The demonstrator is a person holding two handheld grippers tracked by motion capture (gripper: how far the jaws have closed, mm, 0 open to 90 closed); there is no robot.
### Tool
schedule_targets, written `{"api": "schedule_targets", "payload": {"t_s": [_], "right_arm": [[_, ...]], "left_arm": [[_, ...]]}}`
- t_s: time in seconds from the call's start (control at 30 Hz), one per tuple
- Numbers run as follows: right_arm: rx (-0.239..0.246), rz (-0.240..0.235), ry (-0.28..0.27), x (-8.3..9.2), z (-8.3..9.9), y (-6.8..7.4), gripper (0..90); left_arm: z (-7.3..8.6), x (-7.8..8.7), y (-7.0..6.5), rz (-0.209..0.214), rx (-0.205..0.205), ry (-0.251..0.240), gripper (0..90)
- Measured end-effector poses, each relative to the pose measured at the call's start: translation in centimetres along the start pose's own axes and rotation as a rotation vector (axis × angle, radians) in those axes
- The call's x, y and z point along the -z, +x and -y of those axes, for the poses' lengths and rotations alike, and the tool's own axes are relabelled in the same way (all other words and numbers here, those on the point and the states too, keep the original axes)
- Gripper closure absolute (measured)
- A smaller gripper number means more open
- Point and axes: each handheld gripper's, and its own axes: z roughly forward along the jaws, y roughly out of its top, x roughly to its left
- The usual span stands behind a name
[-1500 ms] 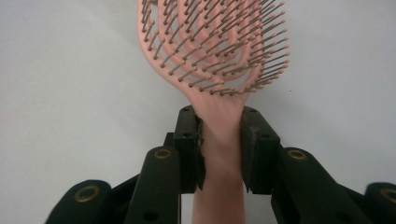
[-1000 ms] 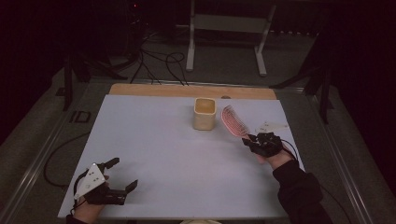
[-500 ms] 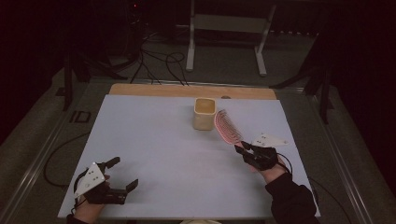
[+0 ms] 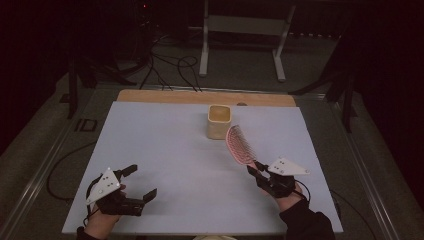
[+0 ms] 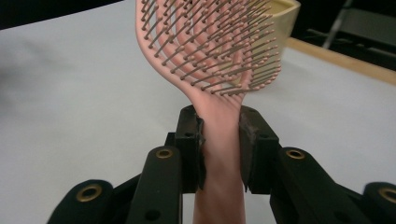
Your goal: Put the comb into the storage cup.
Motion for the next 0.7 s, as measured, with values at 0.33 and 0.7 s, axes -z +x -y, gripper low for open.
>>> {"api": "schedule_targets", "payload": {"t_s": [0.33, 0.7], "right_arm": [[0.009, 0.019, -0.081, -0.7, 1.0, 0.6, 71.8], [-0.029, 0.003, -0.084, -1.0, 1.6, 0.3, 71.8]], "left_arm": [[-3.6, -2.2, -0.4, 0.038, 0.017, 0.026, 0.4], [-6.9, -6.3, -1.6, 0.052, 0.034, 0.128, 0.4]]}}
